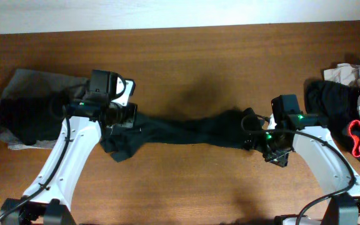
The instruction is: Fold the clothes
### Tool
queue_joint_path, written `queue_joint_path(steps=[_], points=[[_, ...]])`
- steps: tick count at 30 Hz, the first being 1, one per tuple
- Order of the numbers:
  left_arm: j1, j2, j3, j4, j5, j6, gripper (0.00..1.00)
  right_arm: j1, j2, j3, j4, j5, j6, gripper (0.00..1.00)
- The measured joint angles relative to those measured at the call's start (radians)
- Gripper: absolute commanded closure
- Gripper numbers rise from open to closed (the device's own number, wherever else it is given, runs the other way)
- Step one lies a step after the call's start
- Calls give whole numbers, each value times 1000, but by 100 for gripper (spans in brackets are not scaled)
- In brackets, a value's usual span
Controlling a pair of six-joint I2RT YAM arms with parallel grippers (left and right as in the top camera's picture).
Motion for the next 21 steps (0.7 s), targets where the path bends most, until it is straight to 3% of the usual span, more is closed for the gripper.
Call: queue_joint_path(steps=[11,21], points=[[0,1,0,229,-85,0,99,0,3,-49,147,-6,-5,13],[0,62,0,253,-94,0,99,0,3,-49,219,-79,-56,21]])
